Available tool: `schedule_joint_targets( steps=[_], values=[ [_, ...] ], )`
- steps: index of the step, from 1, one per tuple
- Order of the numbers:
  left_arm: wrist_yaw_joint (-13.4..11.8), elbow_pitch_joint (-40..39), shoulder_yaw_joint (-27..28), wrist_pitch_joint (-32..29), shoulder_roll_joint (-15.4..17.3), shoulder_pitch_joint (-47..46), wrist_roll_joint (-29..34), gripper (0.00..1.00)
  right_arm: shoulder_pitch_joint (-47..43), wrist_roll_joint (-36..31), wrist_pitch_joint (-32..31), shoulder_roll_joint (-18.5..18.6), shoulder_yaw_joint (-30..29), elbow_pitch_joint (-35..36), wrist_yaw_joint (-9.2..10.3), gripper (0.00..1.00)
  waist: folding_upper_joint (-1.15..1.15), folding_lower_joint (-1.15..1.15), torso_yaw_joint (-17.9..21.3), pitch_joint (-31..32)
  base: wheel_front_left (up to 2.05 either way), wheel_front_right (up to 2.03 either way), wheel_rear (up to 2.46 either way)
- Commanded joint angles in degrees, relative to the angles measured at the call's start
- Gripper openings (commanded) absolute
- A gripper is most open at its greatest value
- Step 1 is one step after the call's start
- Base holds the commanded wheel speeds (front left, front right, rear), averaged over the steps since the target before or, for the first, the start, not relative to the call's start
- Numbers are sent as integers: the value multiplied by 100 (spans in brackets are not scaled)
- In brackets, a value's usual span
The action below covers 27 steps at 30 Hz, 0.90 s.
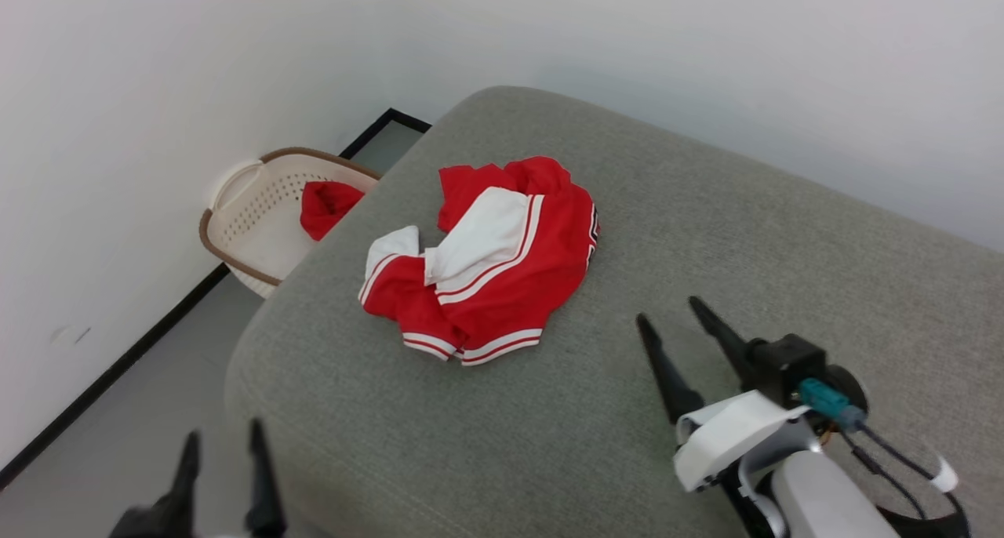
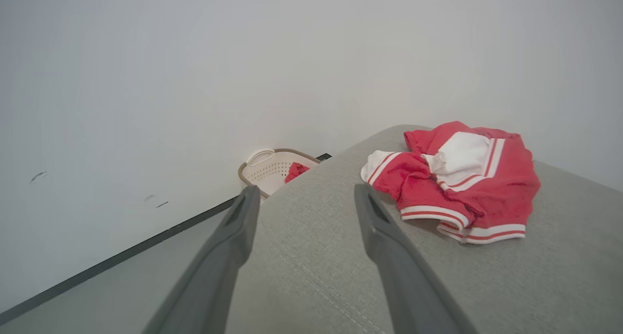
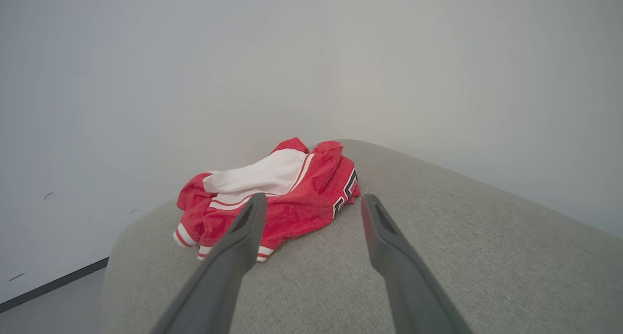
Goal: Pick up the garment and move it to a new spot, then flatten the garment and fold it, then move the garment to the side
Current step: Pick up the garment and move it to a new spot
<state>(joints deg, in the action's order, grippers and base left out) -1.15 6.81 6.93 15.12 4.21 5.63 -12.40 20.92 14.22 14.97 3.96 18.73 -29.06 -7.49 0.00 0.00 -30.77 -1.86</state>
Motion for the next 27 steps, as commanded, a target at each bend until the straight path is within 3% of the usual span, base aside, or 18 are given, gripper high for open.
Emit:
schedule_joint_targets(
  steps=[1,6,14,23,27],
  values=[
    [58,28,-54,4,37,-138,46,100,24,64,25,48,-59,28,0,100,0,0,21,-6,0,0,0],
    [551,432,-715,-230,491,-1047,475,100,-324,-16,27,19,-349,250,0,100,0,0,135,-12,0,0,0],
    [846,1571,-1250,-529,1125,-3205,175,100,-77,-192,27,-7,-137,526,1,100,0,0,1200,-702,0,0,0],
    [857,3674,-2376,-1311,2014,-5095,-1374,100,354,-214,26,-28,16,652,1,100,0,0,2156,-1379,0,0,0],
    [853,4278,-2859,-2448,2306,-5365,-2407,100,364,-192,20,-45,81,680,1,100,0,0,2410,-1448,0,0,0]
  ],
)
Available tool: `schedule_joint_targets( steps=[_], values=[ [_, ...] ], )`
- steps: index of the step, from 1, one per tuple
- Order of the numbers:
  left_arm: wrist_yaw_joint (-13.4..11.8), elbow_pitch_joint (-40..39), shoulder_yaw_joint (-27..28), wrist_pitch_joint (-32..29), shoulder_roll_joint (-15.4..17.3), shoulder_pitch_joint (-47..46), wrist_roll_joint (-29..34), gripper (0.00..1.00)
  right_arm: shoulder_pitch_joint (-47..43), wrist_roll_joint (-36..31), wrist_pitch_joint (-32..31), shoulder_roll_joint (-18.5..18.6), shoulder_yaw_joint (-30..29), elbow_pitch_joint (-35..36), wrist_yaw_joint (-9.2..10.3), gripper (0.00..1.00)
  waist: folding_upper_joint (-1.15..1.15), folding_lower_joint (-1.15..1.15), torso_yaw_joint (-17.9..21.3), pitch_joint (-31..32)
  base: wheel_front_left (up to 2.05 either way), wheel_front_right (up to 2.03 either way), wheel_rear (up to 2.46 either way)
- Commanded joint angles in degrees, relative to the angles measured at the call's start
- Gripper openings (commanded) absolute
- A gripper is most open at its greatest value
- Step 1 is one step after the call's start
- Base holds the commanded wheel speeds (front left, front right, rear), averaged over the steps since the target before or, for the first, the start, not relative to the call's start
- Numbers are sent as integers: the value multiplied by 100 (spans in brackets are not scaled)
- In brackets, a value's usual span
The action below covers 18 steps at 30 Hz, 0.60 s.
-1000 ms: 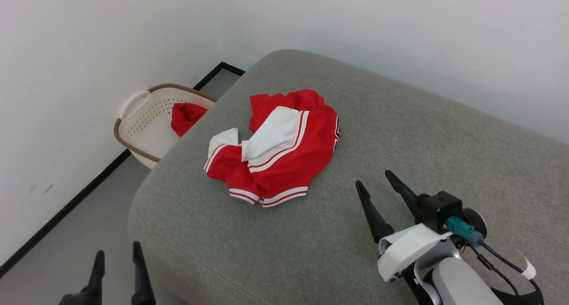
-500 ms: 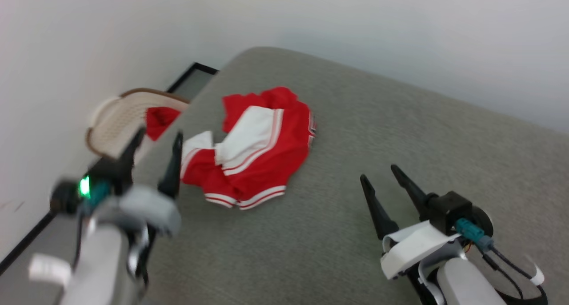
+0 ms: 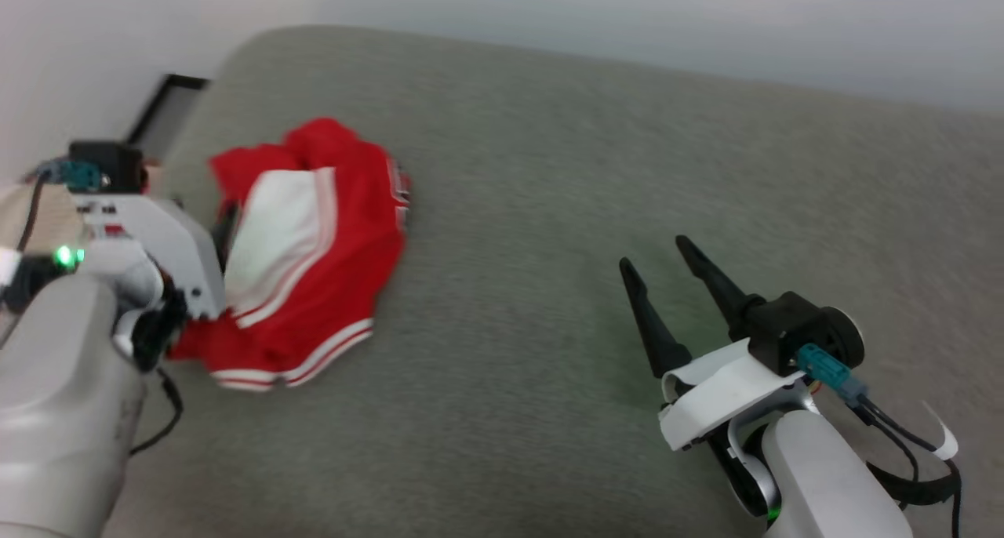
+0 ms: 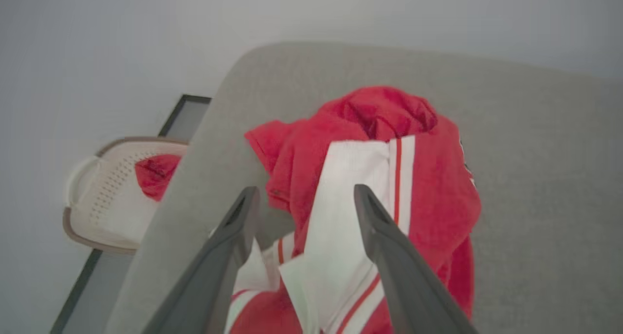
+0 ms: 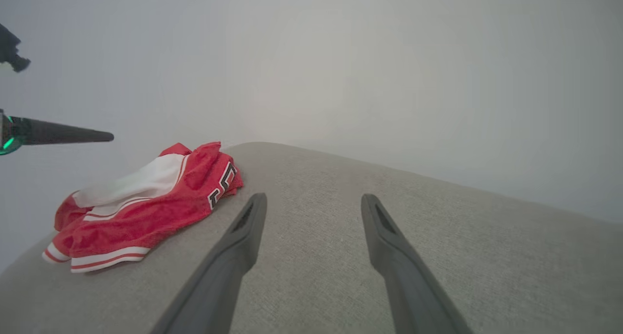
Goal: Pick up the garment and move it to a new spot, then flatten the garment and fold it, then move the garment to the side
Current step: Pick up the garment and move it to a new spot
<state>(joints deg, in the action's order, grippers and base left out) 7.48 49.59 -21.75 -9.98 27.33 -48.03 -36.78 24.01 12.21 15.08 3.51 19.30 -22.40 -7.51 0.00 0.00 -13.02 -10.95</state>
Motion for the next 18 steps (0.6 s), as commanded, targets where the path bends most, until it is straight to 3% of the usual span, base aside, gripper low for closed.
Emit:
schedule_joint_targets(
  steps=[1,5,8,14,18],
  values=[
    [-9,41,-117,-255,71,-40,-210,100,50,13,9,0,47,21,4,100,0,0,686,-550,0,0,0],
    [-10,182,-411,-1196,418,-33,-1028,100,86,1,9,-3,136,51,4,100,0,0,889,-623,0,0,0],
    [-9,288,-508,-1522,579,72,-1465,100,146,-9,9,10,186,89,4,100,0,0,1027,-733,0,0,0],
    [-8,444,-680,-1560,742,147,-1922,100,311,-61,8,22,233,200,4,100,0,0,1256,-1109,0,0,0],
    [-9,512,-805,-1543,572,213,-2199,100,313,-104,7,45,253,213,4,100,0,0,1313,-1224,0,0,0]
  ],
)
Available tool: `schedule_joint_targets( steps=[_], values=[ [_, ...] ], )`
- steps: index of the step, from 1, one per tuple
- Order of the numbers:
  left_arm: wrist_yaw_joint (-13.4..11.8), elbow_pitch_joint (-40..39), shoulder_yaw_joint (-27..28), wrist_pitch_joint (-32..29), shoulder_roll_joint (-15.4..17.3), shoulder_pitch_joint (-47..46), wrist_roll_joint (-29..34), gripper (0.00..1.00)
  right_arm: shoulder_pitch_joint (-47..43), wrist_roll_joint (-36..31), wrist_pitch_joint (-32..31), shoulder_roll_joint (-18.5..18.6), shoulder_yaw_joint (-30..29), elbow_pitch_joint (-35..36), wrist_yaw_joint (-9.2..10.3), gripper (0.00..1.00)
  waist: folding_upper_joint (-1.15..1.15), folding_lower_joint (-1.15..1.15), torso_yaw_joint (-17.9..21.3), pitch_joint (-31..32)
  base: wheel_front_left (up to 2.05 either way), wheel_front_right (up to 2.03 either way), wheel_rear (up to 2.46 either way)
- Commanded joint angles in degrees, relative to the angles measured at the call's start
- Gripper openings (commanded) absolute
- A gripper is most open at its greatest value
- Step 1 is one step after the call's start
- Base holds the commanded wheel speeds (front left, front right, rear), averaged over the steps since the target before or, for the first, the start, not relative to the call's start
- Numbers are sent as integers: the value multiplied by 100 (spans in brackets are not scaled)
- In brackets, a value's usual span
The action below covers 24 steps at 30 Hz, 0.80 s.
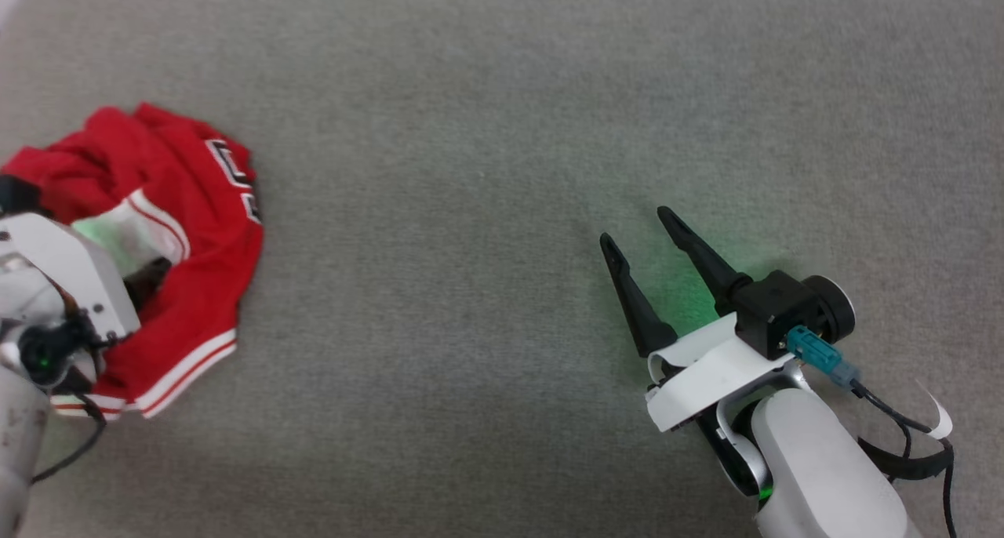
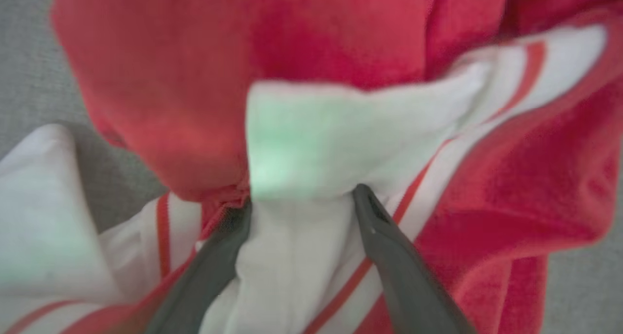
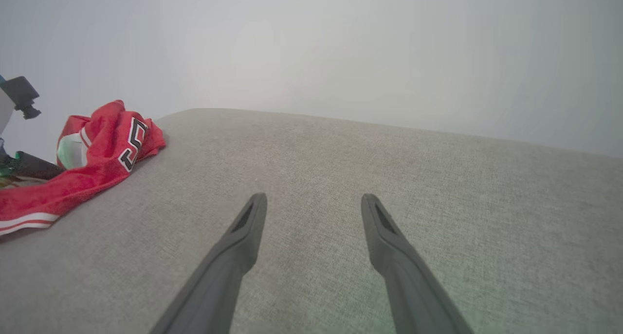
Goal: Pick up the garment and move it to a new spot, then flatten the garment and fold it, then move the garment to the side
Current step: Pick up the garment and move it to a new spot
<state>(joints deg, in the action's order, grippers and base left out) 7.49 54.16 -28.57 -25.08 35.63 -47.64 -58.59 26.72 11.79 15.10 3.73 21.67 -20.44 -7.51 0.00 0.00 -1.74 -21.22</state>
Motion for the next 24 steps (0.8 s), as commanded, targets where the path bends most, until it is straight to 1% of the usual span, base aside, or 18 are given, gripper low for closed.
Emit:
schedule_joint_targets(
  steps=[1,2,3,4,6,10,15,19,24],
  values=[
    [-8,26,-177,-60,-316,189,-89,100,44,-69,6,32,14,24,4,100,0,0,188,-208,0,0,0],
    [-7,-3,-228,-80,-361,202,-148,49,47,-73,6,34,13,21,4,100,0,0,189,-212,0,0,0],
    [-5,-37,-272,-68,-393,202,-211,22,51,-68,5,35,5,12,4,100,0,0,186,-206,0,0,0],
    [5,-61,-308,-41,-406,195,-269,0,52,-72,6,33,2,3,4,100,0,0,180,-187,0,0,0],
    [5,-101,-369,90,-372,175,-325,0,46,-74,5,27,-19,-1,4,100,0,0,154,-102,0,0,0],
    [5,-133,-409,585,-178,9,-338,0,-91,4,5,6,-43,-50,4,100,0,0,79,213,0,0,0],
    [-3,-440,-520,1025,94,-207,-389,0,-286,98,5,-24,-66,-119,4,100,0,0,-2,686,0,0,0],
    [-2,-1012,-765,1287,22,-390,-439,0,-451,174,5,-35,-206,-96,4,100,0,0,6,932,0,0,0],
    [-2,-1983,-1279,1268,-7,-686,-526,0,-600,242,5,-57,-569,65,4,100,0,0,213,1016,0,0,0]
  ],
)
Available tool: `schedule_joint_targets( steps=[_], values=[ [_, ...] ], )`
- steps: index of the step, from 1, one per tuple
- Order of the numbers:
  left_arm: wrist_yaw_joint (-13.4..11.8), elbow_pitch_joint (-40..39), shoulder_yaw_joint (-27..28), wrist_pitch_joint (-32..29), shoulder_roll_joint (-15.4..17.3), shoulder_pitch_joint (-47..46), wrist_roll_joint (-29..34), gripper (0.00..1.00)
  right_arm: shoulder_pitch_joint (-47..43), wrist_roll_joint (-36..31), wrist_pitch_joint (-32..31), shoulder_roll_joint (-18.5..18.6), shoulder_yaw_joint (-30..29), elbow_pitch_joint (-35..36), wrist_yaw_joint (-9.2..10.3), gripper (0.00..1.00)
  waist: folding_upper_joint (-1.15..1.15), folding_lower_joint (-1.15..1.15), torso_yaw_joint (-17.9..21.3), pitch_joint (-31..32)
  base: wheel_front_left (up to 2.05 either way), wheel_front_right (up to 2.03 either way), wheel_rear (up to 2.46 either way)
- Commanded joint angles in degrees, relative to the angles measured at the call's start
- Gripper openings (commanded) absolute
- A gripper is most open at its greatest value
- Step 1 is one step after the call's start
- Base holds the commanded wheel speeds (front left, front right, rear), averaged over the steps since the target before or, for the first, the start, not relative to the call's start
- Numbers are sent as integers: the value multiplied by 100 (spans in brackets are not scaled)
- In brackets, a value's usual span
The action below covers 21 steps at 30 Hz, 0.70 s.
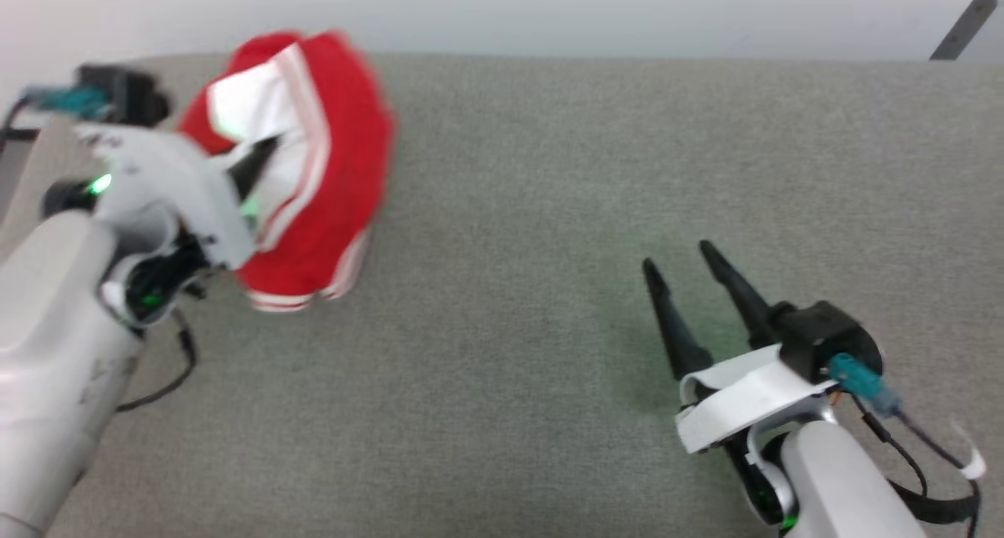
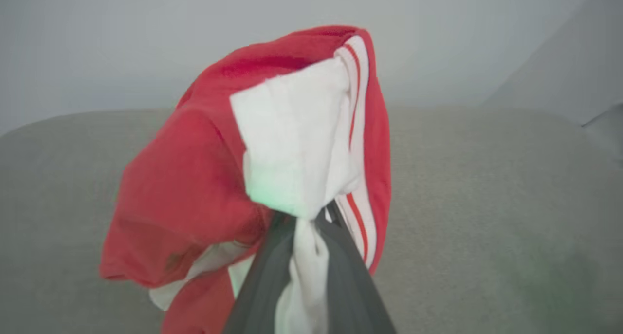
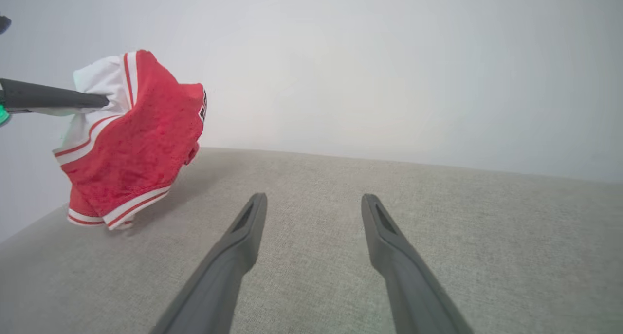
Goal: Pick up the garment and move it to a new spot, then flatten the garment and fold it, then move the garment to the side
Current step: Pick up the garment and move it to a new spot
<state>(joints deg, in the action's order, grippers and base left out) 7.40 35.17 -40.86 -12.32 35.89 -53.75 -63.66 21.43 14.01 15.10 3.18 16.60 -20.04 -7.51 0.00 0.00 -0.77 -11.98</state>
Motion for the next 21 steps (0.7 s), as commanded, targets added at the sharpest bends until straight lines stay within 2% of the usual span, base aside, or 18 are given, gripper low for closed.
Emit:
schedule_joint_targets(
  steps=[1,7,11,16,21],
  values=[
    [6,-276,-178,-30,-78,-138,-38,0,-116,28,4,-5,-169,56,4,100,0,0,166,89,0,0,0],
    [6,-1213,-1069,-286,-351,-597,16,0,-237,-15,4,-19,-803,304,4,100,0,0,647,-84,0,0,0],
    [6,-1493,-1617,-422,-610,-888,-11,0,-288,-25,4,-29,-1201,492,4,100,0,0,1006,-286,0,0,0],
    [6,-1325,-2046,-412,-869,-971,-138,0,-328,118,4,-31,-1382,621,4,100,0,0,1381,-471,0,0,0],
    [5,-712,-2550,-473,-986,-854,-321,0,-271,324,4,-34,-1390,714,4,100,0,0,1805,-705,0,0,0]
  ],
)
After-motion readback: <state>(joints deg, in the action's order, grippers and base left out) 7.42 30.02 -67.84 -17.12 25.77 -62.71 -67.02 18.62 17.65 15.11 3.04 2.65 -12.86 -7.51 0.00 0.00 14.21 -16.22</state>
